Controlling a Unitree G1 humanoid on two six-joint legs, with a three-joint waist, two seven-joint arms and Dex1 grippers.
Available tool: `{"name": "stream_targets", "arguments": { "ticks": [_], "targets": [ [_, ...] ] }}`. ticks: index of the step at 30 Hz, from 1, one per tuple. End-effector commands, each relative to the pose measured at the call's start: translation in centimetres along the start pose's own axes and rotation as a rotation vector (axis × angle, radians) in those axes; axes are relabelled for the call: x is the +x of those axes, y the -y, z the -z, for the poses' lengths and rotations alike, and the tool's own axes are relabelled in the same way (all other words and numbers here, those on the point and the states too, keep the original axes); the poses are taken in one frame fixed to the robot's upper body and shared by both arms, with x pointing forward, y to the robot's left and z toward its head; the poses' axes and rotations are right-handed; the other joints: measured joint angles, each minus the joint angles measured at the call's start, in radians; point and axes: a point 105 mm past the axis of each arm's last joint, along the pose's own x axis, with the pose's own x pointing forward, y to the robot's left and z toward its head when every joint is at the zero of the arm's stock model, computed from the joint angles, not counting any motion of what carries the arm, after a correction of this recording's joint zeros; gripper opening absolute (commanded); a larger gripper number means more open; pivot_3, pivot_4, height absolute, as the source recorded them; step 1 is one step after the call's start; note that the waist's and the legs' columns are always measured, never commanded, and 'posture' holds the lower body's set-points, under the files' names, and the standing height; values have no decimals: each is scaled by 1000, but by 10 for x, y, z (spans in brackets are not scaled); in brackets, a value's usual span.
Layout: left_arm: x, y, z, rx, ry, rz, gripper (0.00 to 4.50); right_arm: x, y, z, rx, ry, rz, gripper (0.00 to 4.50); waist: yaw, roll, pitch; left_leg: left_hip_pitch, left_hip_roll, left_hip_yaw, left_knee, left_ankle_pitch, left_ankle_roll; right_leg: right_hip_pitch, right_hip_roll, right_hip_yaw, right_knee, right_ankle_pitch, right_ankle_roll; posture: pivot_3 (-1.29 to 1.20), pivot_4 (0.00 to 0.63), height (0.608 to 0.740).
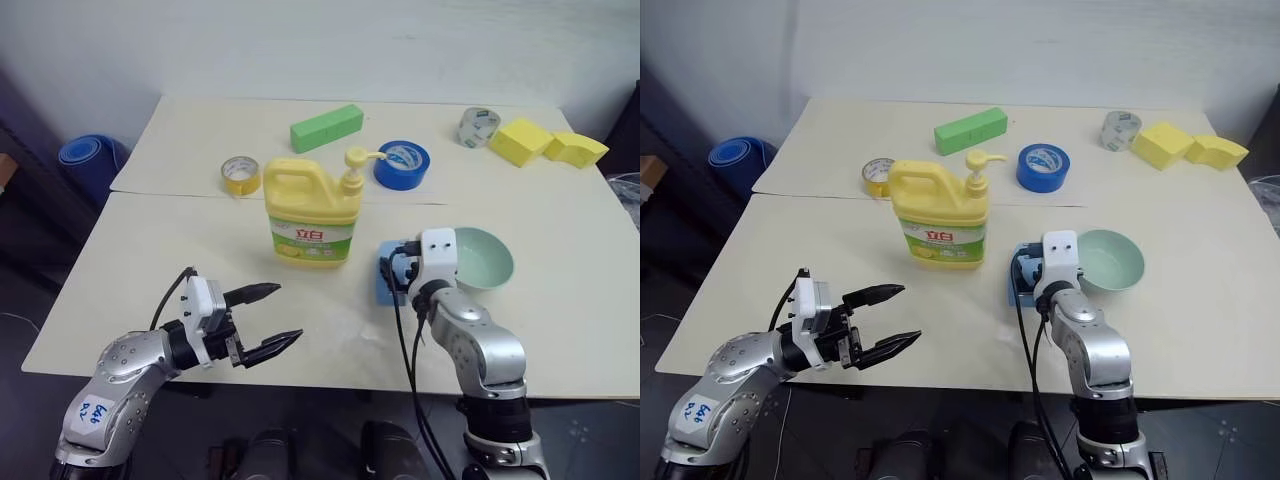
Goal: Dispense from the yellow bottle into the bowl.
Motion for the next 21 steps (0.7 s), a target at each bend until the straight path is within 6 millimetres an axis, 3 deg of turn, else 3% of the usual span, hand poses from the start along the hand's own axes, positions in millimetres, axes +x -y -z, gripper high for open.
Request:
{"name": "stream_targets", "arguments": {
  "ticks": [1,8,11,14,17,18,21],
  "targets": [
    [2,5,-7,35,22,12,4478,-1,-1,-5,16,3,-16,4500,-1,0,0,0,0,0,0,0,0,0,0,0,0,0,0,0,150,740],
    [4,3,-6,39,23,13,4478,2,-14,21,74,-142,-110,4500,-3,0,0,0,0,1,0,0,0,-1,0,0,0,0,0,0,150,740],
    [5,2,-6,45,24,13,4500,3,-16,20,99,-140,-131,3898,-3,0,0,0,0,1,-1,0,0,-1,0,1,0,0,0,0,150,740],
    [6,0,-6,52,25,11,4500,-1,-12,0,71,-63,-148,2974,-3,0,0,0,0,1,-1,0,0,-2,0,1,1,0,0,0,150,740],
    [6,-2,-6,58,26,6,4500,-17,-12,-27,79,60,-249,2703,0,0,0,-1,0,2,0,0,0,-3,0,1,1,0,0,0,150,740],
    [5,-2,-6,60,28,4,4500,-29,-10,-44,81,143,-304,2678,0,0,0,-2,0,2,0,0,0,-3,0,1,1,0,0,0,150,740],
    [6,-3,-9,57,44,3,4500,-57,5,-77,69,278,-383,2678,1,0,0,-2,0,1,-1,0,0,-3,0,1,0,0,0,0,150,740]
  ]
}}
